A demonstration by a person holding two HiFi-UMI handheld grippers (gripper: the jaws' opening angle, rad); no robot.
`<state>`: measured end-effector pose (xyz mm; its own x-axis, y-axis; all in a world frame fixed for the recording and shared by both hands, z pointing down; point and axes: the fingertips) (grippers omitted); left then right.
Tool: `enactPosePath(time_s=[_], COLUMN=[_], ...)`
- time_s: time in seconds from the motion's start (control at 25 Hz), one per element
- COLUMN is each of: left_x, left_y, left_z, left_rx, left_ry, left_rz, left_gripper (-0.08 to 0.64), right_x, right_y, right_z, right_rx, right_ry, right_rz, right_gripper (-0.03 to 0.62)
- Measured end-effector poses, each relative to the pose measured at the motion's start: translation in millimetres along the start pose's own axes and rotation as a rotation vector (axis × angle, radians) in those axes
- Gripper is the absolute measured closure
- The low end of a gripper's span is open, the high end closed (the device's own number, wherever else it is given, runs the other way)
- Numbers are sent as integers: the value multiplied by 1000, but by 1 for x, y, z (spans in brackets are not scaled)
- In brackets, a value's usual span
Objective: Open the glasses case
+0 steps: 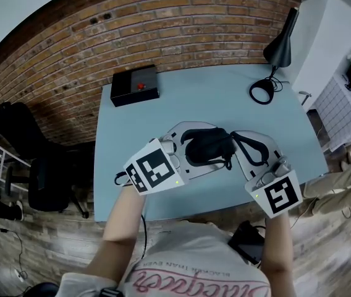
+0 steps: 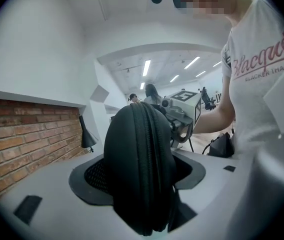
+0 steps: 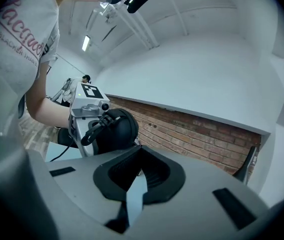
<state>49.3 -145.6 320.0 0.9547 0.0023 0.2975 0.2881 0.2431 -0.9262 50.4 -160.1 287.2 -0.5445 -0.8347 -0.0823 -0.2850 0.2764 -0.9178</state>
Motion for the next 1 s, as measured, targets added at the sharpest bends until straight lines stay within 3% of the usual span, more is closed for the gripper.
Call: enactPosePath(time_s=[0.12, 0.32, 0.64, 0.84, 0.92, 1.0], left_x=[-5, -18, -45, -24, -12, -3], left_y=[-1, 1, 7, 4, 1, 0], left_z=[-5, -10, -28, -26, -22, -20], left_rx=[-32, -68, -135, -158, -163, -168], left_ry=[22, 40, 115, 65, 30, 12], left_rz=[11, 71, 192, 173, 161, 157], left_gripper=[210, 210, 210, 214, 251, 337], right_x=[-1, -14, -32, -33, -32, -32], right_y=[0, -7, -5, 0, 2, 4], right_z=[13, 28, 46, 34, 27, 22], right_rx=[65, 75, 107, 90, 85, 82], right_ry=[-22, 46, 59, 110, 140, 154], right_rz=[16, 47, 105, 124, 131, 138], right_gripper=[575, 575, 575, 575, 575, 575])
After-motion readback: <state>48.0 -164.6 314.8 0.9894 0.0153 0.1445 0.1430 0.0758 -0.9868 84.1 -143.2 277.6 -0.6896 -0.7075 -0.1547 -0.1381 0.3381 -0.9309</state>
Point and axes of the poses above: the fingertips, and each gripper's own axes: x forward along the fingers, z to its right, y out of its top, and after that the axes turned 12 degrees about -y, right-handed
